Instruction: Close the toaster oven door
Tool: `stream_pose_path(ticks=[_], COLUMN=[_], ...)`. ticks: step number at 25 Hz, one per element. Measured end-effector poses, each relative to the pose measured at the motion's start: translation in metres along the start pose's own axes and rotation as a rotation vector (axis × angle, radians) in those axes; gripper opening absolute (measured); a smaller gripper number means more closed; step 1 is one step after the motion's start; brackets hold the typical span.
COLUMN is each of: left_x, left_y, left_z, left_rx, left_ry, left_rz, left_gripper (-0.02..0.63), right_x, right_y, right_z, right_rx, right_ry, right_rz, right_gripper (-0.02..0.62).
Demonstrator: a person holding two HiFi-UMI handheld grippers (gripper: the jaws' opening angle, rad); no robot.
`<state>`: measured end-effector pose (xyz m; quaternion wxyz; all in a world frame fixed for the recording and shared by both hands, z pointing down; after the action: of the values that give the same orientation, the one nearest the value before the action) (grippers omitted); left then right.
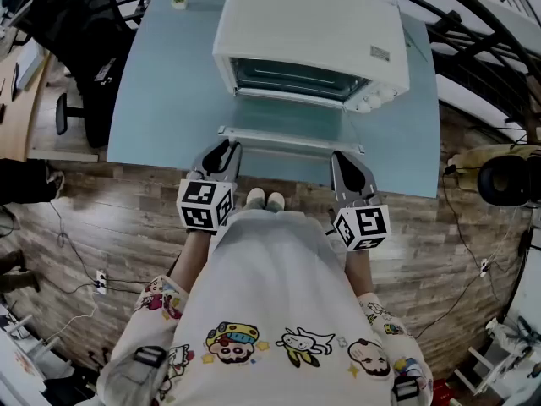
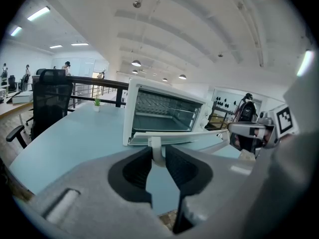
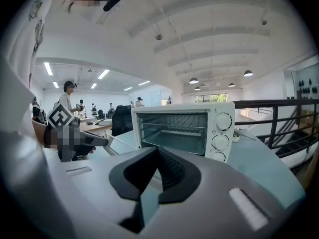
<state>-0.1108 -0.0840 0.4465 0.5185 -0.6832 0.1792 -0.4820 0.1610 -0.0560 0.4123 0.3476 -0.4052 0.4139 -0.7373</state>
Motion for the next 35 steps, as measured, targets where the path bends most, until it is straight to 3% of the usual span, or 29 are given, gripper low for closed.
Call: stream_pose_path(ticks=[17, 35], left_x=[0.014, 0.042], left_y=[0.061, 0.102], left_z=[-0.021, -0.046], left_rx=[0.012, 0.037], left_ry=[0.024, 0.041], left_rz=[0.079, 0.156], left_gripper=[0.084, 0.084], right_x=[-0.007, -0.002], right_y=[-0.001, -0.002], right_z=[0.007, 0.008], right_rx=[0.029, 0.020], right_ry=[-0.024, -0.031], right_rz=[0.021, -0.003], right_gripper=[0.011, 0.011])
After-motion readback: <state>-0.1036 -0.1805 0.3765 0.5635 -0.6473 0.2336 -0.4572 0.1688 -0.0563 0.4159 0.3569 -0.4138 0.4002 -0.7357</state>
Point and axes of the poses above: the fingertips, and each gripper's own axes: x forward along the fingers, z to its right, y out of its top, the point moved 7 cm from there along -x, backward along the fingers, and after that the axes turned 15 degrees about x, right-handed, at the moved point
